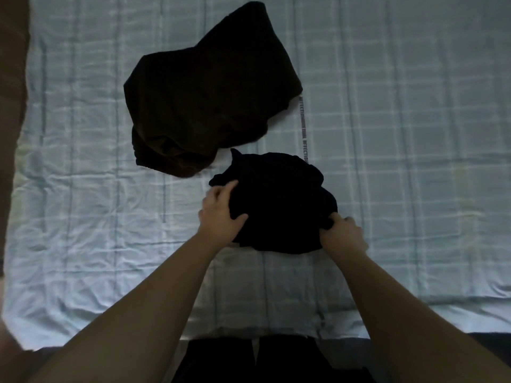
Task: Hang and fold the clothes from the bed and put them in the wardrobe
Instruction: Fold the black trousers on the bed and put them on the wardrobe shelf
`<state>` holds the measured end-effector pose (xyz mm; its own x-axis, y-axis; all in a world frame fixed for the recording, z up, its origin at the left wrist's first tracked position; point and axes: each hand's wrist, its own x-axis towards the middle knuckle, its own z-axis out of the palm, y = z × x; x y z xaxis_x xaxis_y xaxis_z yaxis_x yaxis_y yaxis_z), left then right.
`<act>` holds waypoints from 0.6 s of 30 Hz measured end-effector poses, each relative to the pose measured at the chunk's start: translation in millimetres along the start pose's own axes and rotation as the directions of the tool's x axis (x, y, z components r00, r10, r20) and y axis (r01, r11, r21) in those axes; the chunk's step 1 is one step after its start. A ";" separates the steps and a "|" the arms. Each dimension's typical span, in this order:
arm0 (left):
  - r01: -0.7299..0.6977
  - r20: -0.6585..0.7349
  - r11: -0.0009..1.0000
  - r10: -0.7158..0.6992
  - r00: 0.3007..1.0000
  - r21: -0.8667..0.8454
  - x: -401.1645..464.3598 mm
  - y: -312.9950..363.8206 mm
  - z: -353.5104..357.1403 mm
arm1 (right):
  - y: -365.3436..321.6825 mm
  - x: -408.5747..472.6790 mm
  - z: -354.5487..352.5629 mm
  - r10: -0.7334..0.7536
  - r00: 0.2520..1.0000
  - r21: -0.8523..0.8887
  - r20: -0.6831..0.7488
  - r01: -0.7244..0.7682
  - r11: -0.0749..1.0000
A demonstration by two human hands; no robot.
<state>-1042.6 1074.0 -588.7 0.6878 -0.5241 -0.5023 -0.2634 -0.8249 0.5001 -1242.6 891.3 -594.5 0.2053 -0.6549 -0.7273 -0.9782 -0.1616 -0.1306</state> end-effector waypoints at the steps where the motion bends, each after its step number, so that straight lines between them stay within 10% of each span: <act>1: 0.117 -0.043 0.992 -0.119 0.992 -0.039 2.1 -2.7 -1.4 | -0.2 0.7 -1.4 -0.009 0.997 0.120 -0.074 0.018 0.993; 5: 0.445 0.225 0.715 -0.386 0.894 -0.539 12.0 -10.5 -2.0 | 7.5 6.7 0.0 0.132 0.977 0.559 -0.167 -0.016 0.829; 9: 0.391 0.181 0.772 -0.349 0.920 -0.501 10.9 -13.1 5.9 | 10.7 5.5 1.7 0.129 0.991 0.605 -0.039 -0.080 0.793; 14: 0.369 0.225 0.588 -0.305 0.925 -0.720 4.5 -5.6 0.2 | -22.5 -32.3 -5.3 -0.400 0.781 0.245 -0.480 0.557 0.793; 18: 0.254 0.189 0.595 -0.170 0.967 -0.763 -4.6 11.4 -12.8 | -65.9 -55.9 -8.2 -0.665 0.709 0.370 -0.233 0.697 0.614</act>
<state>-1040.1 1069.7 -571.6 0.5824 -0.4063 -0.7041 0.5338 -0.4621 0.7082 -1189.3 932.5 -539.7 0.8036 -0.5295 -0.2718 -0.4695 -0.2831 -0.8364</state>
